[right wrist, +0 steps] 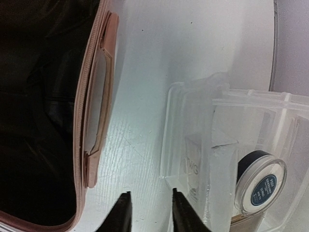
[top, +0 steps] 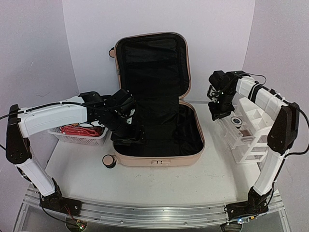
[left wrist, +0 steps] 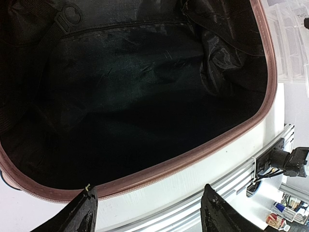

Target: Open, take out, and arrange the luggage

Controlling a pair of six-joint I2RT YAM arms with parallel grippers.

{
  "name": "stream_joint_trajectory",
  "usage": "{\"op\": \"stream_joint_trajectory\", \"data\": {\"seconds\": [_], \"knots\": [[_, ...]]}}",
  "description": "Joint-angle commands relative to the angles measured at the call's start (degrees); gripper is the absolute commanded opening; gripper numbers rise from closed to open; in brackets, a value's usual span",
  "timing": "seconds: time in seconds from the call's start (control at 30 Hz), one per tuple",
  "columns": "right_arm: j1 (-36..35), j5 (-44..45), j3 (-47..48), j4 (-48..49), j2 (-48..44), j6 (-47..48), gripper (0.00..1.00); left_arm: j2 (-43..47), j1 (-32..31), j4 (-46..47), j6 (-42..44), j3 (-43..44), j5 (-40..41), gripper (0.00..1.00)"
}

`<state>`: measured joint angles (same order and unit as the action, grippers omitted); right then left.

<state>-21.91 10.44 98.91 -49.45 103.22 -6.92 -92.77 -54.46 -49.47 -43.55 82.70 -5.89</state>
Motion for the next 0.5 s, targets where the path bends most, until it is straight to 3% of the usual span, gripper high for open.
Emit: {"op": "stream_joint_trajectory", "data": {"seconds": [0.0,0.27,0.47], "knots": [[1.27,0.06,4.25,-4.36,0.83,-1.01,0.36,3.33,-0.47,1.13,-0.74,-0.47,1.47,0.74],[1.30,-3.38,7.40,-6.70,-1.73,-0.33,0.42,3.15,-0.55,1.08,-0.92,-0.52,1.59,0.74],[1.47,1.59,5.61,-10.23,-2.85,-0.47,0.43,2.88,-0.56,1.17,-0.57,-0.17,1.58,0.74]]}}
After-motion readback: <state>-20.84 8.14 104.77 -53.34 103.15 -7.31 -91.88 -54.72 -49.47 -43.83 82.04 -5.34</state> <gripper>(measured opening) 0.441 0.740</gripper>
